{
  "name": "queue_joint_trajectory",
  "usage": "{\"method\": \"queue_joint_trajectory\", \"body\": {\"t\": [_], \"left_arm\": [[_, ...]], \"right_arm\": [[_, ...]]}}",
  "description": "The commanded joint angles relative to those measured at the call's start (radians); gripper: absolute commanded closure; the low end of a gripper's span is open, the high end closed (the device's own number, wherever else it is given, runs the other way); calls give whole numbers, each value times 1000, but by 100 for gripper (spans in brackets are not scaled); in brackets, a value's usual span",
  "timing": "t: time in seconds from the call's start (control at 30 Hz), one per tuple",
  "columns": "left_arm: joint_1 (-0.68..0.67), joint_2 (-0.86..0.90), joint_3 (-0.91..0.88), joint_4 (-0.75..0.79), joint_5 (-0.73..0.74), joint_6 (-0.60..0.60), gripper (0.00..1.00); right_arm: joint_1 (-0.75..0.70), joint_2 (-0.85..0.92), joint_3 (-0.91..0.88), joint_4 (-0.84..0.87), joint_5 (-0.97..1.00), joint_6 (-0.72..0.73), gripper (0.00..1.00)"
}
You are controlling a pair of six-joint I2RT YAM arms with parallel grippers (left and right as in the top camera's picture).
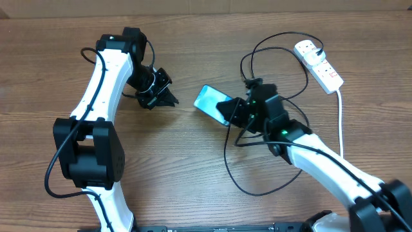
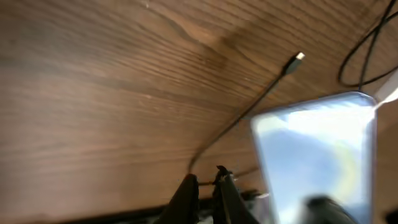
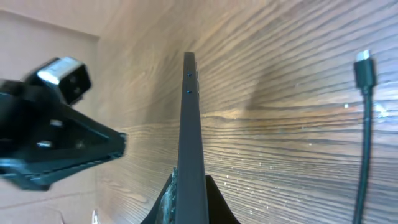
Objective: Plug charger to phone and switch on socket
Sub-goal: 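Release the left gripper and carry the phone right with the right gripper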
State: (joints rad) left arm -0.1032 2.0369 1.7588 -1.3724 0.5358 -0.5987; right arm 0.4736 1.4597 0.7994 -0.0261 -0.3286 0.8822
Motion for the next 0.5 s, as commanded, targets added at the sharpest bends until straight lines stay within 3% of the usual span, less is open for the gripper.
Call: {"method": "queue_joint_trajectory", "body": {"t": [0.0,0.27,0.37,0.47], "left_arm": [[-9,3,13,23,-77,166,95],[-10,3,13,54,-80,219,94],[-11,3,13,65,-79,218,87],[-28,3,13,82,-72,218,68]], "right_arm": [[-35,-96,22,-25,-17,-25,96],[-112,-214,23,-116,-39,18,96],[-148,-232,23,-145,-87,62,96],[-197,-232,23,-148,-178,108,96]]}}
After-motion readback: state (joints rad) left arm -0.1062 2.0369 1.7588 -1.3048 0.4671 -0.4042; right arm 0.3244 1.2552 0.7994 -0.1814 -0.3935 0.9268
